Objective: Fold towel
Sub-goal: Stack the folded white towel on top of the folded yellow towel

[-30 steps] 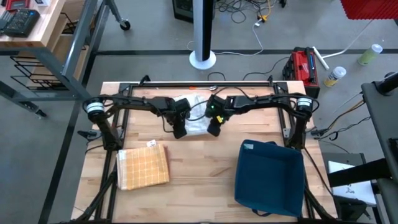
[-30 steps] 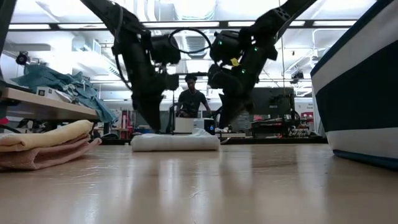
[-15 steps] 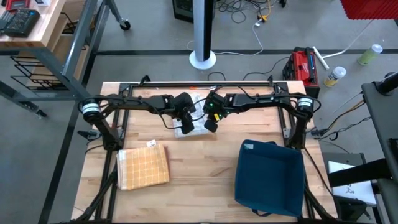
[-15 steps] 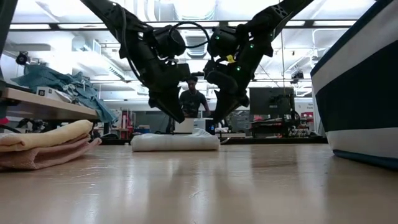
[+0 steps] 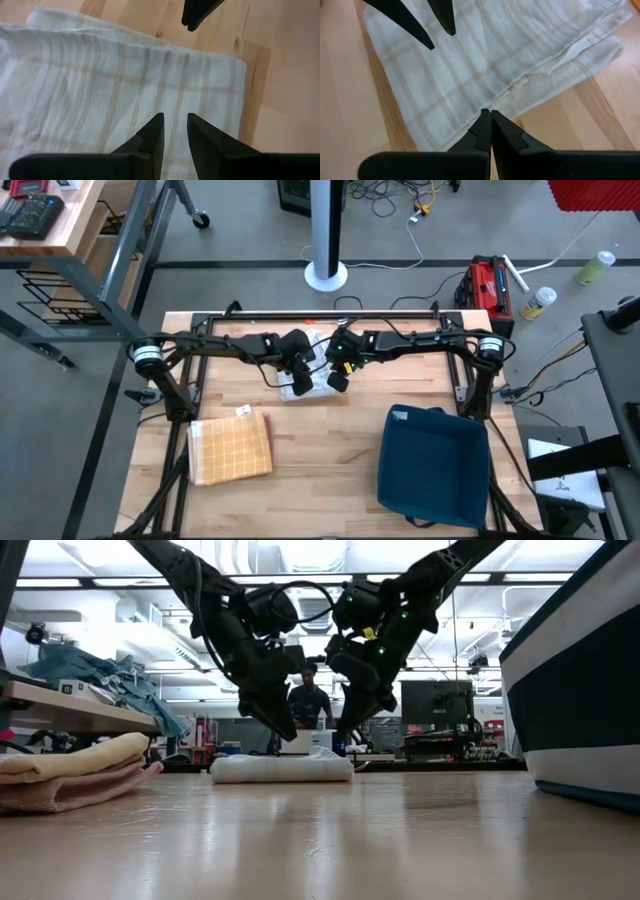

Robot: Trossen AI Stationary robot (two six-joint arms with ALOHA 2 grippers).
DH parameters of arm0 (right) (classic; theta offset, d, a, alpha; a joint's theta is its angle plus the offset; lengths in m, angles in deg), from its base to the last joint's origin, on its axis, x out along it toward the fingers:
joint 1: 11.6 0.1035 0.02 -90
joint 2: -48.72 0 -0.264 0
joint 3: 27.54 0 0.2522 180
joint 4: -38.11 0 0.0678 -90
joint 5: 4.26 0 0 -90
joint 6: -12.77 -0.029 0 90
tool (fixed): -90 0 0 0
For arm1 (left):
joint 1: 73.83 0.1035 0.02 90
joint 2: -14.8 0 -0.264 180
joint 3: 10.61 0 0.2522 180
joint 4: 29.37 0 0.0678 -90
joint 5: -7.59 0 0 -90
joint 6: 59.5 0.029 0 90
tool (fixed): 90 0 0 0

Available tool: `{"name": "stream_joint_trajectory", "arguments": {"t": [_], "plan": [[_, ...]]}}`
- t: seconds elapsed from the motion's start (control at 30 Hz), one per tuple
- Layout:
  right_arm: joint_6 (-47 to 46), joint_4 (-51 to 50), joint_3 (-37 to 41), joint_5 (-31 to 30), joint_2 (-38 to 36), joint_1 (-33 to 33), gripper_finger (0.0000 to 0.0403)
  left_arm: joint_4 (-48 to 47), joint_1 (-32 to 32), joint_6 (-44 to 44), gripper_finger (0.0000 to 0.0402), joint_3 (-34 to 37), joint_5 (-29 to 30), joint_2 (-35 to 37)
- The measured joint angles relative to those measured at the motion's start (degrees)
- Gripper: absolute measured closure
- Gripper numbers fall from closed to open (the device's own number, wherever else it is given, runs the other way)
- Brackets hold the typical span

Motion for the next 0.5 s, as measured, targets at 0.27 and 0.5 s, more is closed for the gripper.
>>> {"name": "stream_joint_trajectory", "arguments": {"t": [0.27,0.5], "plan": [[0.15,1.19,0.60,0.02,0.01,0.00,0.0403,6.24,0.00,-0.01,0.0326,3.11,-0.02,0.00],[4.51,2.72,1.02,0.06,0.01,0.00,0.0403,13.47,0.00,-0.66,0.0326,7.68,-0.02,0.00]]}}
